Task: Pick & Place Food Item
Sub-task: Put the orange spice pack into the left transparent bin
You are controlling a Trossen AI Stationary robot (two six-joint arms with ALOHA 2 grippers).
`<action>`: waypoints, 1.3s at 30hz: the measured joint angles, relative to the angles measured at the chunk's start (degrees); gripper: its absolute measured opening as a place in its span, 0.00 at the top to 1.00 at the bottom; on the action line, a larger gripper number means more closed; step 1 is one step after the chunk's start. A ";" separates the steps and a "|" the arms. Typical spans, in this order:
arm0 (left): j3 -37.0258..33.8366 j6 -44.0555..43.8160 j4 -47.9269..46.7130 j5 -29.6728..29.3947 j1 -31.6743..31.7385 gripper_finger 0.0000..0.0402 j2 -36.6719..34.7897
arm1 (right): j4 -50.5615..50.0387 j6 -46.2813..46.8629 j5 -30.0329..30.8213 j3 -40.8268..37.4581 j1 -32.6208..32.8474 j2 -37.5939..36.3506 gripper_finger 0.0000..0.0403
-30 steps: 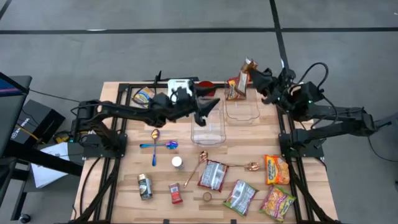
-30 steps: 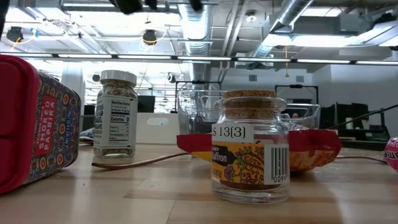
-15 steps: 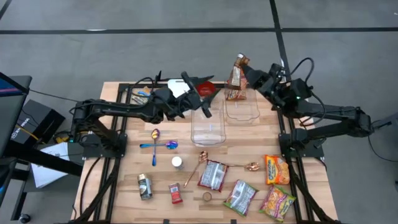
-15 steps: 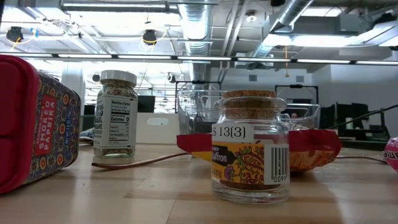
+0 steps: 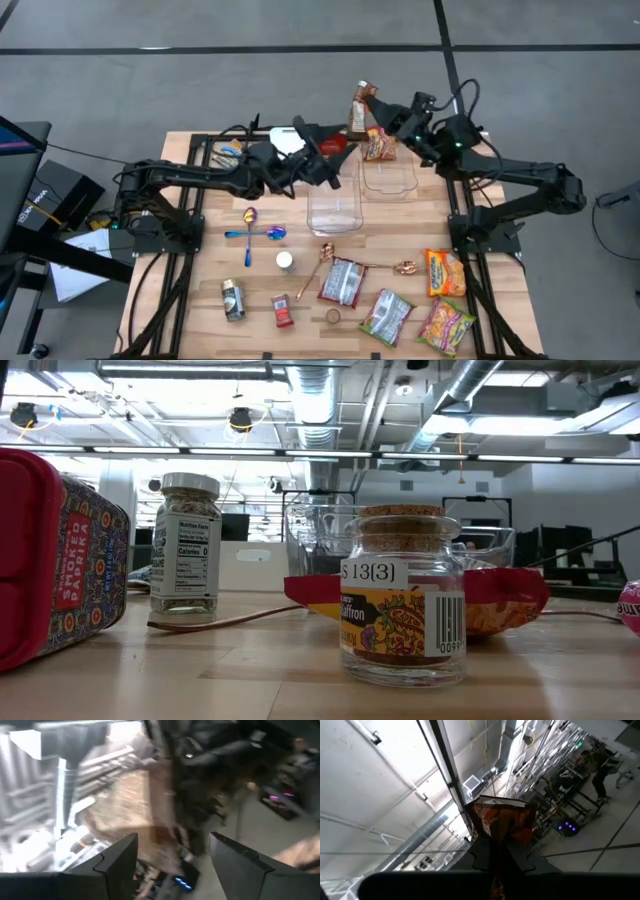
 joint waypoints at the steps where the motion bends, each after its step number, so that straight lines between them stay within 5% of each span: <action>1: 0.00 0.67 1.74 -0.09 0.26 0.41 0.00 | -0.02 -0.01 -0.22 0.66 0.01 0.76 0.98; 11: 0.00 4.60 6.16 -3.07 1.99 0.45 0.00 | 0.08 1.91 -1.51 2.62 0.00 3.31 0.98; 27: 0.46 2.90 10.39 -3.43 -1.56 0.97 0.00 | -0.01 2.84 -1.30 2.64 -0.55 3.15 0.97; 39: 3.02 -5.30 9.03 -4.39 -1.48 1.00 -0.35 | 1.26 2.82 -4.35 2.66 -0.48 3.14 0.80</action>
